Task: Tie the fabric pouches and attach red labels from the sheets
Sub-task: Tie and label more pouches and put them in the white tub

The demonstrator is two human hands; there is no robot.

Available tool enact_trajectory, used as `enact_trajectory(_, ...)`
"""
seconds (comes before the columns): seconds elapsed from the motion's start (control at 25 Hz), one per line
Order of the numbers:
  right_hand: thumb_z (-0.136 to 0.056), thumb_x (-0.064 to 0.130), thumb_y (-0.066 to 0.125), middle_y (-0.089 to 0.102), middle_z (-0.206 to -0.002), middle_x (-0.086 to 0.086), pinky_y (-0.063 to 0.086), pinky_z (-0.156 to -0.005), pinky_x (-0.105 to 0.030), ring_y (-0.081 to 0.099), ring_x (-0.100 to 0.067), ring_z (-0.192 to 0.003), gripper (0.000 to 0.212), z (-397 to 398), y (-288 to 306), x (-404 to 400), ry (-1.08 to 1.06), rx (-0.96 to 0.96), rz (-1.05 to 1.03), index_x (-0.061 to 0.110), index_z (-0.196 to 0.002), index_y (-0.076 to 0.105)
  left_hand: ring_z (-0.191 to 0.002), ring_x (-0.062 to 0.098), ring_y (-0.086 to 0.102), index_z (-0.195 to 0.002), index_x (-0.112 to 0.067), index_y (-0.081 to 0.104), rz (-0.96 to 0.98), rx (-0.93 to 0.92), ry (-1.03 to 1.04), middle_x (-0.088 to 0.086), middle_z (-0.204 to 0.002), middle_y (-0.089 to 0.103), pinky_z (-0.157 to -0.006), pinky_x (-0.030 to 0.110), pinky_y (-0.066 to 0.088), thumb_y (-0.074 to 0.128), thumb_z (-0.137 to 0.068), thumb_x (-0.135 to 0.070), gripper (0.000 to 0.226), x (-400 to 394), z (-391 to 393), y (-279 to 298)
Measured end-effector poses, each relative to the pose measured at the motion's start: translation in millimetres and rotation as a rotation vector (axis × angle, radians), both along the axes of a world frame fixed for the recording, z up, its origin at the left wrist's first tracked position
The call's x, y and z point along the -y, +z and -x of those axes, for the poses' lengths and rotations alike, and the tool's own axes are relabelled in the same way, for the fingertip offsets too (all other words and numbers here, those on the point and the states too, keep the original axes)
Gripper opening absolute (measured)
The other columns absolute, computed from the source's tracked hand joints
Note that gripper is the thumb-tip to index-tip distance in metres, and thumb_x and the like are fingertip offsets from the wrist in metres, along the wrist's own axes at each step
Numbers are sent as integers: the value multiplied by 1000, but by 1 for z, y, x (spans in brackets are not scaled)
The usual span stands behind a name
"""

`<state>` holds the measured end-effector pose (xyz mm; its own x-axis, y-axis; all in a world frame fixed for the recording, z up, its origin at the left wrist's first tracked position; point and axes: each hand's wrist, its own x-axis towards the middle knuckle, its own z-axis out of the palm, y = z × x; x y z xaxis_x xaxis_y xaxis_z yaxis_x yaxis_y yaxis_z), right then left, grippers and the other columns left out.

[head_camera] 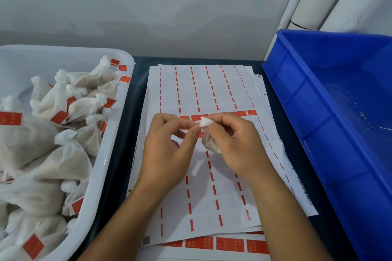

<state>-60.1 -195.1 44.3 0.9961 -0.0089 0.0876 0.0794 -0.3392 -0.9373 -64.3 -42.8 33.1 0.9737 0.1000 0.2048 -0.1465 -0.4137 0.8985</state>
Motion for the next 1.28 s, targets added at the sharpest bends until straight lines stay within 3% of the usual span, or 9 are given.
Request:
enact_trajectory(0.12,-100,37,62,73,-89,21,55,-69,-13,67,2,-93,18,-2,1,0,23,-181,-109,39,-89,76,-98,-12,53,-93,-35,67,-52,-22,-2,-19,-103,50,-67,2,45,69,-92,-39,4,0,-1,-4)
enact_trajectory(0.2,-99,38,62,75,-90,12,61,-87,-32,70,-9,-96,18,-3,1,1,26,-312,-212,41,-89,78,-98,-13,52,-92,-36,66,-73,-28,-18,-20,-104,50,-68,1,44,69,-93,-37,3,0,0,-4)
enact_trajectory(0.28,-95,34,63,76,-96,1,56,-99,-50,69,-21,-105,20,-4,0,2,29,-422,-364,28,-88,81,-99,-15,51,-89,-38,63,-88,-41,-31,-19,-104,50,-69,0,44,67,-94,-37,7,0,0,-3)
enact_trajectory(0.48,-95,29,65,69,-124,-23,48,-109,-60,63,-38,-124,28,-5,-6,5,74,-516,-597,7,-108,78,-99,-14,52,-91,-37,64,-87,-59,-70,-17,-106,50,-70,1,44,65,-96,-37,5,1,0,-3)
enact_trajectory(0.68,-96,34,70,74,-117,-12,53,-107,-51,65,-32,-122,27,-5,-6,8,98,-493,-521,12,-106,80,-96,-7,57,-99,-39,64,-71,53,1,-18,-106,51,-66,4,47,75,-90,-34,15,2,4,-6)
enact_trajectory(0.88,-72,52,79,75,-96,4,58,-91,-34,67,-23,-111,42,-4,-4,4,49,-470,-509,22,-100,83,-96,-1,59,-101,-40,65,-103,135,33,-22,-105,52,-68,5,49,79,-88,-27,23,0,5,-7)
enact_trajectory(1.08,-74,54,77,76,-90,7,59,-96,-39,67,-20,-108,37,-4,-4,7,28,-460,-493,26,-96,83,-89,2,61,-105,-42,72,-158,140,-10,-24,-101,56,-62,7,49,66,-90,-54,20,0,7,-6)
enact_trajectory(1.2,-80,56,75,77,-95,11,55,-103,-47,67,-19,-111,30,-4,-4,4,1,-428,-382,32,-94,83,-82,-1,60,-104,-30,79,-214,166,27,-17,-96,60,-65,7,46,65,-86,-51,30,0,6,-9)
enact_trajectory(1.28,-89,52,72,77,-96,11,57,-101,-45,68,-17,-108,21,-3,-5,2,-3,-406,-307,33,-94,81,-82,-1,59,-99,-28,79,-231,170,30,-17,-94,59,-66,8,45,66,-89,-46,24,-1,5,-9)
